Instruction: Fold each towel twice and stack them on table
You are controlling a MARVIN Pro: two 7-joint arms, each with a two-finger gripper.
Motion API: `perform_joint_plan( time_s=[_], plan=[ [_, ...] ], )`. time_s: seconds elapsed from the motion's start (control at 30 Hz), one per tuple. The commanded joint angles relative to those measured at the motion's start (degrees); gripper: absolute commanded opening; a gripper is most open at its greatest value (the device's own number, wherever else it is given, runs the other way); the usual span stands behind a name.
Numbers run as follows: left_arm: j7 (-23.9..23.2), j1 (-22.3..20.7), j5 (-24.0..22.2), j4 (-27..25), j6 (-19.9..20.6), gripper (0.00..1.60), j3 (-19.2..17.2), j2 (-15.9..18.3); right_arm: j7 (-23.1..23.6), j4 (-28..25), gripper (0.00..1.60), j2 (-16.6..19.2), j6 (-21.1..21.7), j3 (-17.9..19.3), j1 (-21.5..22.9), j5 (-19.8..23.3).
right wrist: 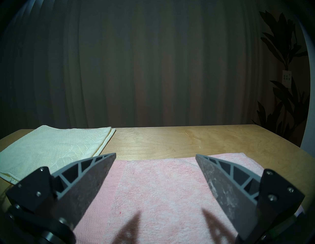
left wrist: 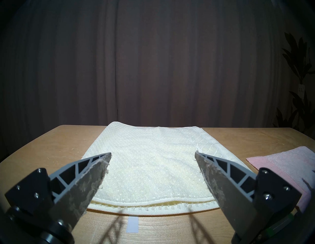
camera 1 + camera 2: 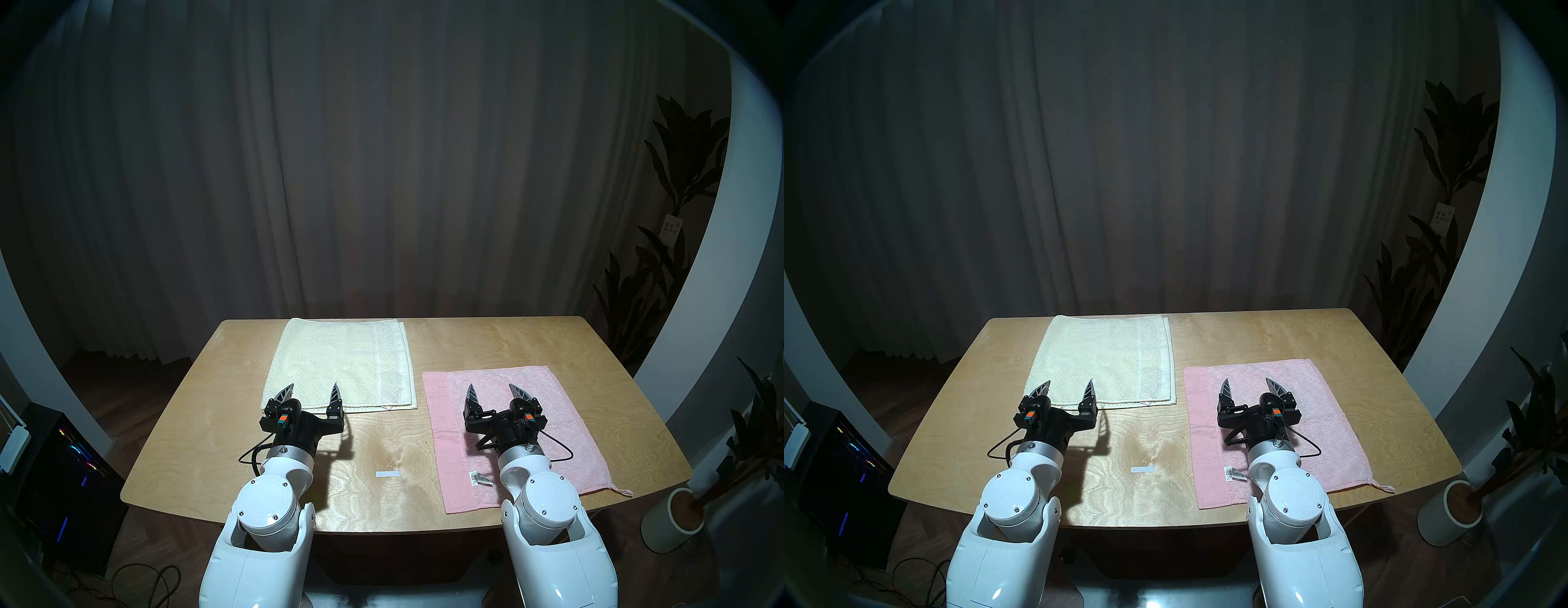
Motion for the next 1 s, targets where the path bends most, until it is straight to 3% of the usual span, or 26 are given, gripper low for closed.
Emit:
perform_joint_plan(
  time_s=[0.0, 0.37, 0.67, 0.97],
  plan=[
    [0.80, 0.74, -10.28, -5.90, 1.29, 1.60, -0.66, -0.84, 1.48, -2.95, 1.60, -1.05, 2.44, 0.45, 0.52, 6.95],
    [4.05, 3.24, -25.56, -13.78, 4.22, 1.60, -4.72, -2.55, 1.10, -8.42, 1.60, 0.29, 9.08, -3.92, 0.45, 18.23],
    [10.48, 6.80, -39.54, -19.97, 8.14, 1.60, -7.53, -4.01, 0.26, -11.07, 1.60, 1.76, 14.98, -7.58, 0.45, 27.96],
    [13.62, 8.90, -53.28, -23.55, 10.88, 1.60, -9.33, -5.17, -6.24, -11.48, 1.60, 2.58, 20.84, -10.55, 3.61, 39.30]
  ],
)
